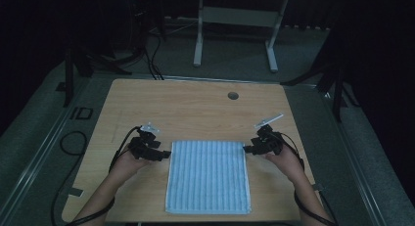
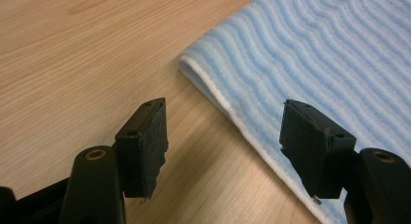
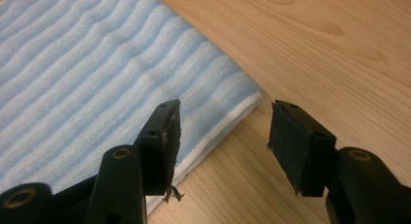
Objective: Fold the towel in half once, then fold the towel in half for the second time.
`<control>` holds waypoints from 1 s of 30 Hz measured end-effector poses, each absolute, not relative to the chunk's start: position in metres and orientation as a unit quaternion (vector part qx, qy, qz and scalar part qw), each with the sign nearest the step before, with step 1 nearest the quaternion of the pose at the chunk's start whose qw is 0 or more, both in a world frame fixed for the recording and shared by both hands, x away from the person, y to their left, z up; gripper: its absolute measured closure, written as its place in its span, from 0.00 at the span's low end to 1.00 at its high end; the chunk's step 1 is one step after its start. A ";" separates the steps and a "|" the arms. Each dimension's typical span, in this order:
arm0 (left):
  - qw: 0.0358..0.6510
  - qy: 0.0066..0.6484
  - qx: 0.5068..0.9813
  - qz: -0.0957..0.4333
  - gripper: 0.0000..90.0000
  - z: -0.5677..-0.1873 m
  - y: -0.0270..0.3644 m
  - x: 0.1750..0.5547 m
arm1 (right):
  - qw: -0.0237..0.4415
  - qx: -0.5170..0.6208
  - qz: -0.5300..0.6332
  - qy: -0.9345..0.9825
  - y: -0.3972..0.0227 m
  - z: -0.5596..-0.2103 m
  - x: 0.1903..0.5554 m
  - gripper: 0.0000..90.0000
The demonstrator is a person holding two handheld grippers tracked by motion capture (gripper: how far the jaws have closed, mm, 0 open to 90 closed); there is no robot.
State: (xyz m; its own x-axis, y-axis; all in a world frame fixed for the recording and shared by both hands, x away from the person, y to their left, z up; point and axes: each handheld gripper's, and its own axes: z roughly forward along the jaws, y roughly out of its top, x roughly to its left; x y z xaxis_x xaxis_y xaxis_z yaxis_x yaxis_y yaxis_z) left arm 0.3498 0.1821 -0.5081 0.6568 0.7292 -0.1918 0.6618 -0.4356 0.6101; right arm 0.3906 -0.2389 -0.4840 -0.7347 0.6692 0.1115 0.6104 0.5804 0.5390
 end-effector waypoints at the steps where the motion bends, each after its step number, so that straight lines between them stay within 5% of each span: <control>1: 0.338 0.413 0.844 0.049 0.38 -0.508 0.182 0.351 | 0.051 0.359 0.282 0.888 -0.239 -0.484 0.391 0.49; 18: 0.327 0.421 0.846 0.014 0.38 -0.522 0.169 0.399 | 0.029 0.363 0.262 0.894 -0.230 -0.497 0.420 0.49; 26: 0.320 0.418 0.850 0.018 0.48 -0.528 0.159 0.407 | 0.019 0.379 0.245 0.892 -0.223 -0.512 0.437 0.50; 30: 0.318 0.407 0.856 0.007 0.59 -0.532 0.154 0.406 | 0.016 0.379 0.229 0.897 -0.219 -0.517 0.439 0.63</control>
State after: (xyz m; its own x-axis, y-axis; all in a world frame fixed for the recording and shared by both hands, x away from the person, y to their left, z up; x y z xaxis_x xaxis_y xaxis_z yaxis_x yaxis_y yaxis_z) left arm 0.4060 0.1539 -0.5324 0.6690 0.7010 -0.2471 0.6926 -0.4672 0.5496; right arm 0.4392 -0.2190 -0.5170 -0.7129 0.6863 0.1442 0.6712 0.6083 0.4236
